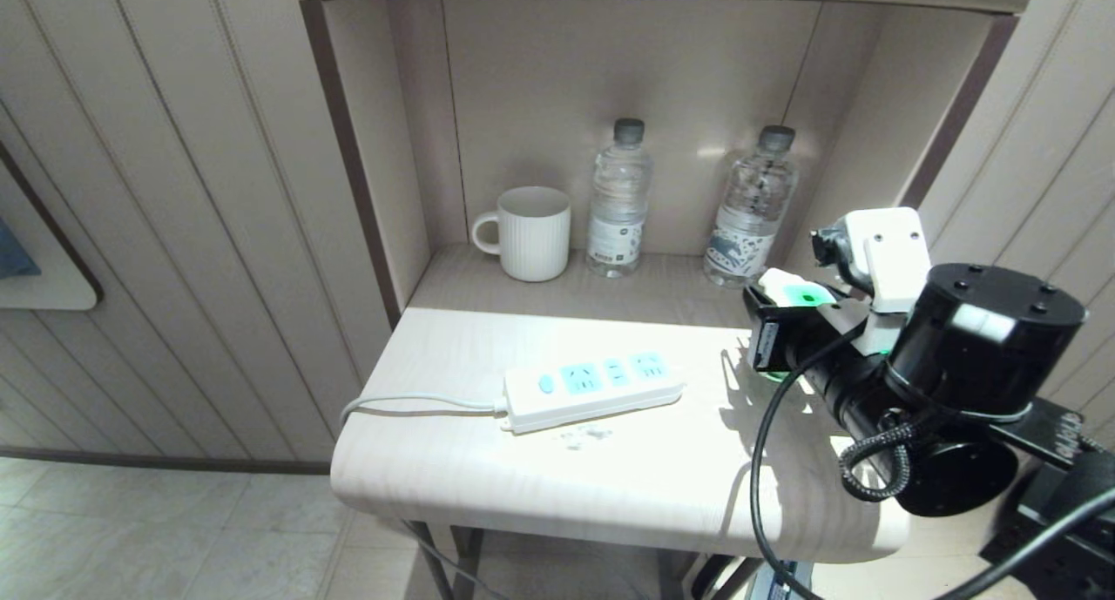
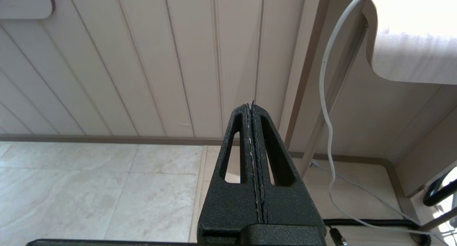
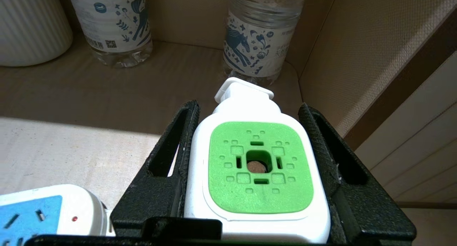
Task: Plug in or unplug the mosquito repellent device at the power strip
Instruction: Pick up the mosquito repellent liquid
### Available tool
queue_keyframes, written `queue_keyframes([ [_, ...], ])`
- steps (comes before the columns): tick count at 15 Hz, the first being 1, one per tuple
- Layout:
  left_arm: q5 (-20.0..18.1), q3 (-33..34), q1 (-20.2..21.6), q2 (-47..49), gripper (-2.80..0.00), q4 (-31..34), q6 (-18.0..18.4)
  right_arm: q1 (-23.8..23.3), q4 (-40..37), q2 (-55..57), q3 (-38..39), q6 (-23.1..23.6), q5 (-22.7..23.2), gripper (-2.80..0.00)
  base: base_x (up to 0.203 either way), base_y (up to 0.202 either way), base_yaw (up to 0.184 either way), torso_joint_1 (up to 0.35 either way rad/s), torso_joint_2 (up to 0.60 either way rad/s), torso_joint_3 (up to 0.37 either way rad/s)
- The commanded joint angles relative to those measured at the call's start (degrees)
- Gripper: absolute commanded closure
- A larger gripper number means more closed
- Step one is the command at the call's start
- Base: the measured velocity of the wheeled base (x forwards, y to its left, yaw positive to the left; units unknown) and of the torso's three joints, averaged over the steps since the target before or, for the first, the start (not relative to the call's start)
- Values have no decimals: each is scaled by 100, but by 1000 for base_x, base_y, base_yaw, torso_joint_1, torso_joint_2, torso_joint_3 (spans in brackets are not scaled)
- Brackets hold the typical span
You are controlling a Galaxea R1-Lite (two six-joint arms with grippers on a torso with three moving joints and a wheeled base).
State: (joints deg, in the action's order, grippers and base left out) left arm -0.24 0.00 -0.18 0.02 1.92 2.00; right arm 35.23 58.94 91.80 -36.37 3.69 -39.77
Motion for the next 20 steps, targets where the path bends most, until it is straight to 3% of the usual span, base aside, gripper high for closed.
queue_keyframes([
  [1, -2, 0, 1, -2, 0, 1, 2, 72, -487, -374, -261, 0, -15, 0, 0, 0, 0, 0, 0, 0],
  [2, -2, 0, 1, -2, 0, 1, 2, 109, -1478, -650, -534, -21, -6, 0, 0, 0, 0, 0, 0, 0],
  [4, -2, 0, 1, -2, 0, 1, 2, 157, -4225, -1098, -1520, -121, 101, 0, 0, 0, 0, 0, 0, 0],
  [6, -2, 0, 1, -2, 0, 1, 2, 164, -6804, -1548, -2817, -290, 924, 0, 0, 0, 0, 0, 0, 0],
  [8, -2, 0, 1, -2, 0, 1, 2, 39, -8488, -1700, -3957, -391, 1942, 0, 0, 0, 0, 0, 0, 0],
  [10, -2, 0, 1, -2, 0, 1, 2, -222, -9827, -1582, -4772, -484, 2519, 0, 0, 0, 0, 0, 0, 0],
  [13, -2, 0, 1, -2, 0, 1, 2, -328, -10044, -1500, -4897, -527, 2657, 0, 0, 0, 0, 0, 0, 0],
  [17, -2, 0, 1, -2, 0, 1, 2, -542, -10583, -399, -5826, -562, 2704, 0, 0, 0, 0, 0, 0, 0],
  [20, -2, 0, 1, -2, 0, 1, 2, -512, -10824, -282, -5788, -547, 2723, 0, 0, 0, 0, 0, 0, 0],
])
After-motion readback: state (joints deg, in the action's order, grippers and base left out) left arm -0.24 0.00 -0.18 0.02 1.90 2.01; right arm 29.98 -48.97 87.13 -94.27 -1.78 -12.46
